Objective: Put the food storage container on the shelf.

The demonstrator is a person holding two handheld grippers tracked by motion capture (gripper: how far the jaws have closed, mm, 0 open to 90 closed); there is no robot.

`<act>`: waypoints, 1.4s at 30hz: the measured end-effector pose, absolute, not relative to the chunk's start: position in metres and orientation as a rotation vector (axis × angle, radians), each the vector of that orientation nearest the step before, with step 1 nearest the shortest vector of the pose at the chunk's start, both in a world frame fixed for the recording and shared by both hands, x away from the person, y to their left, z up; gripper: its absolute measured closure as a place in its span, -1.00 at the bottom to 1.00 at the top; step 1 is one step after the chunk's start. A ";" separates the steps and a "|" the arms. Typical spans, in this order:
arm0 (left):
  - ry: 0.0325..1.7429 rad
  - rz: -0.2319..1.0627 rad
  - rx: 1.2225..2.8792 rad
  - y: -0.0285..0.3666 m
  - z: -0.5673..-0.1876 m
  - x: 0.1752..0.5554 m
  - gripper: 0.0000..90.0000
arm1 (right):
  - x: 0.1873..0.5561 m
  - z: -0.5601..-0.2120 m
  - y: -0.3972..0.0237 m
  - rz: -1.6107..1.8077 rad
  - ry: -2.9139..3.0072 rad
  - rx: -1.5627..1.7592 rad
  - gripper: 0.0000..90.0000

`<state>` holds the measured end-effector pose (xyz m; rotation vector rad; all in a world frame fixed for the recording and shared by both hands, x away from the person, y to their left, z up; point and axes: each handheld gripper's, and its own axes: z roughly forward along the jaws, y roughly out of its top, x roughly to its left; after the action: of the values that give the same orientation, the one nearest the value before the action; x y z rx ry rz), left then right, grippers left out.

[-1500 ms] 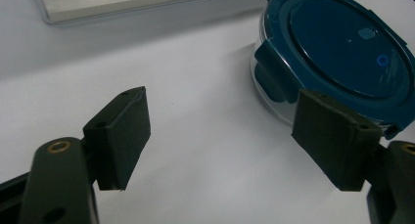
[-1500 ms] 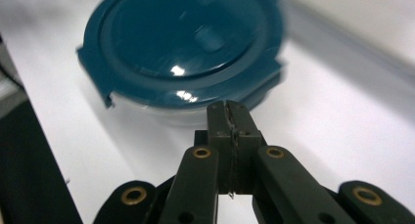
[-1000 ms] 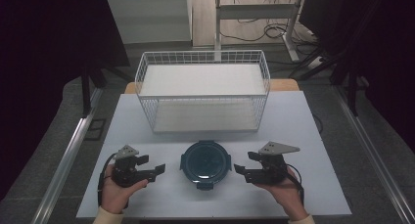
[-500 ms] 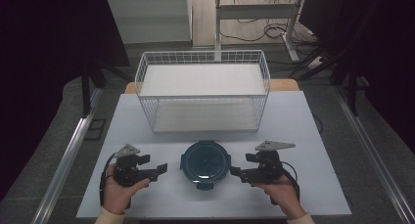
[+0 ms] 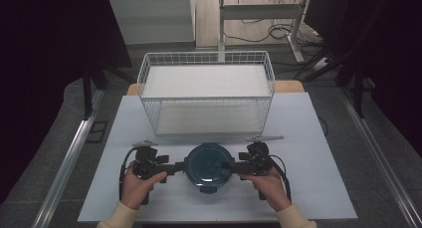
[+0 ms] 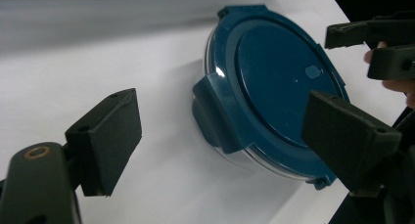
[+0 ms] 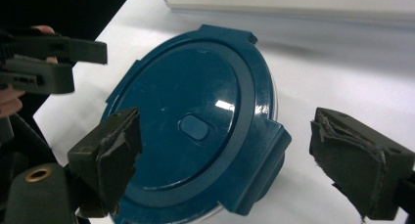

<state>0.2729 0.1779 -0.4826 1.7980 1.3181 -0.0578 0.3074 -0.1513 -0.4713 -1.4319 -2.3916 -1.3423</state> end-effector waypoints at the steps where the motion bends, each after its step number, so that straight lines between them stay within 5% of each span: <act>1: 1.318 -0.078 1.795 0.177 -0.485 0.275 -0.66 | 0.308 -0.474 -0.151 -1.336 -2.377 -1.445 -0.74; 26: 1.337 -0.351 1.736 0.156 -0.519 0.295 -0.65 | 0.315 -0.509 -0.142 -1.220 -2.194 -1.476 -0.77; 42: 1.337 -0.436 1.651 0.158 -0.521 0.290 -0.30 | 0.309 -0.508 -0.148 -1.262 -2.093 -1.514 -0.43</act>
<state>0.2901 0.1584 -0.5205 1.6506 1.3373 -0.4358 0.3095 -0.1477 -0.5080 -1.5143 -2.0931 -1.2624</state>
